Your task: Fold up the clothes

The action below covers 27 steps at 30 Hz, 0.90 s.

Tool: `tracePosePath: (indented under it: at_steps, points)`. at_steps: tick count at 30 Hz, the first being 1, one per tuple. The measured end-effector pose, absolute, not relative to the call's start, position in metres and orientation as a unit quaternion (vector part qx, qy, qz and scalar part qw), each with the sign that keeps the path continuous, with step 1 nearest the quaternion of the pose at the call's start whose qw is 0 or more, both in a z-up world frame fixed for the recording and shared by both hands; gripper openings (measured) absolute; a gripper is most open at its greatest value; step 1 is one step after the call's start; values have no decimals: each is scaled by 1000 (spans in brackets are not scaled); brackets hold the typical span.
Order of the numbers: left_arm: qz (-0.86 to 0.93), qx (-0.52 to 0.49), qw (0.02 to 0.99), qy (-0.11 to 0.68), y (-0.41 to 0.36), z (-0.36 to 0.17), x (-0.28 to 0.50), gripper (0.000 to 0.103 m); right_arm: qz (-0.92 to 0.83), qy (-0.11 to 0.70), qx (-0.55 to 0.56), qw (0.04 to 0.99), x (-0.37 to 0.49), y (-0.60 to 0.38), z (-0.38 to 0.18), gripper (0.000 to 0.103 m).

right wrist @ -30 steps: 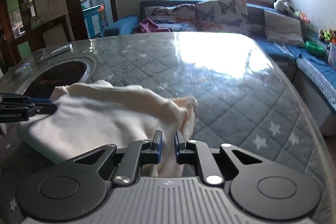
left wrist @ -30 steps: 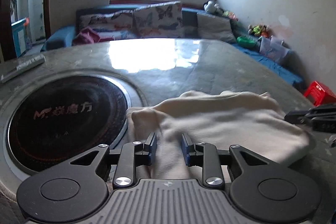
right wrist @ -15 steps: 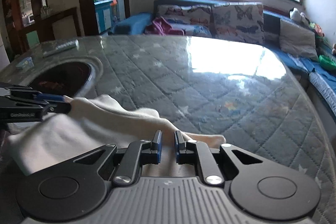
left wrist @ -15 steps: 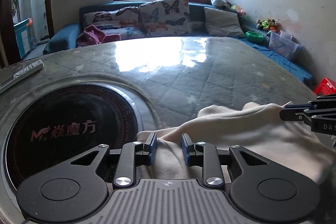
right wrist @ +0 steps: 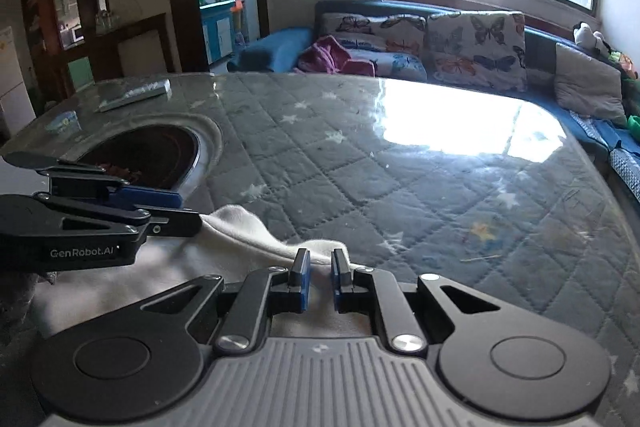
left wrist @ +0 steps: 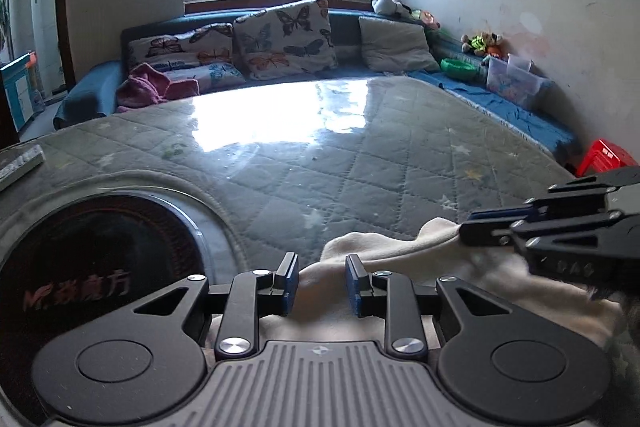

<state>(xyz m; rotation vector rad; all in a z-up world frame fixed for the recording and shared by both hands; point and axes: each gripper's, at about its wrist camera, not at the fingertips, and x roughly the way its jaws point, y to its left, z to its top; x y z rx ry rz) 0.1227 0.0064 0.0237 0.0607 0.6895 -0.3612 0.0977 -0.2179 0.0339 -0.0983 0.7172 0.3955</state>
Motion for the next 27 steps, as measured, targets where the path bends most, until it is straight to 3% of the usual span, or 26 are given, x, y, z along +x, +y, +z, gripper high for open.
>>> tracePosePath:
  at_steps: [16,27]
  points:
    - [-163,20,926,339,9,24,121,30,200,346,-72,914,97,-202,31,10]
    - [-193,28,929,314,12,38,56,32,232,332,-85,910,37,-203,51,12]
